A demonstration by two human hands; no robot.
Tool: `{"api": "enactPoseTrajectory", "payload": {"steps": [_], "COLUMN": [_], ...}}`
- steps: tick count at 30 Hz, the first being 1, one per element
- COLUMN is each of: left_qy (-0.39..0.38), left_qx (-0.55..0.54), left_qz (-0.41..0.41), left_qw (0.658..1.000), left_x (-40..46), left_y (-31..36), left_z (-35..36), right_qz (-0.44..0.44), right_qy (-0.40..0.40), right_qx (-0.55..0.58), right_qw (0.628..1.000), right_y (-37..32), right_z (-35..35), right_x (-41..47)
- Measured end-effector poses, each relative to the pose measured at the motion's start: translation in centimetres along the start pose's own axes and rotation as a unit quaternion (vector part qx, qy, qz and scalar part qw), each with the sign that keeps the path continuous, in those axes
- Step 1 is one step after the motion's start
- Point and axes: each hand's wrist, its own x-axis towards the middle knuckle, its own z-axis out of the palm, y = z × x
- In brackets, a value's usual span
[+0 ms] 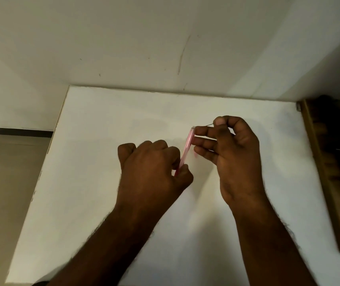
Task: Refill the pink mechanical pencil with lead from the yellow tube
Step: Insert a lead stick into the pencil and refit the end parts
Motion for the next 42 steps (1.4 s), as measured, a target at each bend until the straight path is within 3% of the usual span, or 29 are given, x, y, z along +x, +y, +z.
{"api": "enactPoseTrajectory", "payload": {"steps": [23,33,39,42], "left_qy": [0.031,0.066,0.079,0.086], "left_qx": [0.042,0.009,-0.05,-0.07], "left_qz": [0.015,0.0,-0.02,-0.03], "left_qw": [0.999,0.998,0.995,0.993], "left_x": [0.2,0.9,1.3,1.4], "left_y": [-0.7,-2.2,-2.9,-3.0], "left_z": [0.3,-0.3,-0.5,-0.6], "right_qz": [-0.073,-0.111,-0.074,-0.053], "right_qy": [-0.018,-0.012,-0.051,0.01], "right_qx": [-0.057,-0.177,-0.116,-0.063], "right_qw": [0.996,0.978,0.989,0.997], "right_y": [0.5,0.8,0.7,0.5], "right_z": [-0.1,-0.7,-0.9,-1.4], "right_x": [0.2,0.3,0.4,0.7]}}
